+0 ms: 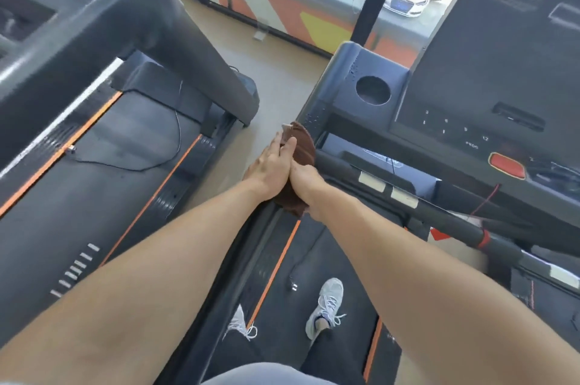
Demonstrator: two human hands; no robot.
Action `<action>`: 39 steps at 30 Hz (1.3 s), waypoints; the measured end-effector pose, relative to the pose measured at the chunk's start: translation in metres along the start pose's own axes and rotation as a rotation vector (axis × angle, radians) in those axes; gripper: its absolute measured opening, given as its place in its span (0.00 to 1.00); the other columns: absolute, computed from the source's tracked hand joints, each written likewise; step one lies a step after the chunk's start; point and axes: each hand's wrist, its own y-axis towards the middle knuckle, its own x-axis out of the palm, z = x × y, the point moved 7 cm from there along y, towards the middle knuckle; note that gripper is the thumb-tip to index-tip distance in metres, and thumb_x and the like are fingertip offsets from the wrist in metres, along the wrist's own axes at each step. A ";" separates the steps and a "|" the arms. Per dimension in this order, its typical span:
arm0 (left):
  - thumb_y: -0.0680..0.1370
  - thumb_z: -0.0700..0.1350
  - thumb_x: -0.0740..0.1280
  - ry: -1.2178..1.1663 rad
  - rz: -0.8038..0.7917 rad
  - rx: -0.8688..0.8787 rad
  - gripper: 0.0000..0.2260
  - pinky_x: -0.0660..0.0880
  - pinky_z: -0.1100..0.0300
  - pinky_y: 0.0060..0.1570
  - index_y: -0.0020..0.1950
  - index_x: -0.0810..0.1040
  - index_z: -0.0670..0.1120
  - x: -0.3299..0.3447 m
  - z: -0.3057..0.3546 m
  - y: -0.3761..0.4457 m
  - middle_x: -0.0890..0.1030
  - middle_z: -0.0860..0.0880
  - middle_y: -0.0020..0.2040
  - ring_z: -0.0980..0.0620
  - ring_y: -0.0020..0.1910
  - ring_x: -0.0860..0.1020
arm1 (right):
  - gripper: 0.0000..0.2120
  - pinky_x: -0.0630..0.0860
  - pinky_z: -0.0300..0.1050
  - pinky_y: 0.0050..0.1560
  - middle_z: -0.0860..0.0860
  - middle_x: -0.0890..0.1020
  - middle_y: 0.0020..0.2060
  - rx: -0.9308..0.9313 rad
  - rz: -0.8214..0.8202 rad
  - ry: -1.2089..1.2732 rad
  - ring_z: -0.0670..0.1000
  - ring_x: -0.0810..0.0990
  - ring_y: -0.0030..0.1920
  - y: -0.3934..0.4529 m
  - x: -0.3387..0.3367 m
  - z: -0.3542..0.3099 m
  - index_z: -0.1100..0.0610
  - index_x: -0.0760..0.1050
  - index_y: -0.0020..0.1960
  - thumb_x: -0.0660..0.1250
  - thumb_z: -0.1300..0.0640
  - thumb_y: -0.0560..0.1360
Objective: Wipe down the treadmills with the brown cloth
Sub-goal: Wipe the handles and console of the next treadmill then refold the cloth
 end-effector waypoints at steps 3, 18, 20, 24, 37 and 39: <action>0.82 0.68 0.48 0.115 0.114 -0.031 0.31 0.59 0.45 0.77 0.83 0.54 0.57 -0.001 0.002 -0.009 0.62 0.50 0.82 0.42 0.79 0.63 | 0.37 0.86 0.56 0.48 0.51 0.86 0.56 -0.047 -0.070 0.148 0.54 0.87 0.50 -0.016 -0.014 0.021 0.50 0.74 0.68 0.69 0.26 0.70; 0.82 0.50 0.57 0.298 0.421 -0.129 0.24 0.65 0.46 0.71 0.78 0.65 0.48 0.017 0.081 0.018 0.71 0.45 0.75 0.42 0.73 0.69 | 0.23 0.52 0.61 0.79 0.59 0.66 0.78 -1.101 0.623 -1.072 0.64 0.56 0.80 -0.027 -0.105 -0.110 0.50 0.70 0.77 0.59 0.54 0.82; 0.84 0.55 0.56 0.395 0.341 -0.167 0.29 0.62 0.44 0.74 0.83 0.54 0.47 0.024 0.080 0.037 0.62 0.45 0.81 0.41 0.77 0.64 | 0.33 0.39 0.63 0.81 0.58 0.49 0.84 -0.760 0.445 -1.246 0.62 0.40 0.83 0.018 -0.115 -0.103 0.54 0.50 0.84 0.58 0.48 0.83; 0.85 0.57 0.50 0.521 0.318 -0.145 0.30 0.65 0.42 0.70 0.83 0.51 0.43 0.026 0.082 0.062 0.63 0.40 0.79 0.38 0.75 0.67 | 0.33 0.35 0.56 0.81 0.53 0.40 0.84 -0.656 0.299 -1.152 0.53 0.33 0.82 0.051 -0.112 -0.093 0.56 0.42 0.85 0.47 0.43 0.86; 0.86 0.59 0.45 0.404 0.267 -0.065 0.24 0.69 0.44 0.61 0.71 0.69 0.45 0.015 0.146 0.179 0.78 0.40 0.67 0.36 0.64 0.77 | 0.31 0.34 0.49 0.81 0.49 0.42 0.84 -0.674 0.396 -0.950 0.47 0.35 0.82 0.130 -0.159 -0.171 0.54 0.44 0.85 0.45 0.45 0.85; 0.86 0.58 0.45 0.416 0.279 -0.056 0.24 0.69 0.45 0.61 0.70 0.69 0.45 0.017 0.156 0.194 0.78 0.39 0.66 0.36 0.64 0.77 | 0.31 0.35 0.48 0.81 0.49 0.42 0.84 -0.692 0.398 -0.960 0.47 0.35 0.82 0.141 -0.168 -0.182 0.54 0.44 0.85 0.45 0.45 0.85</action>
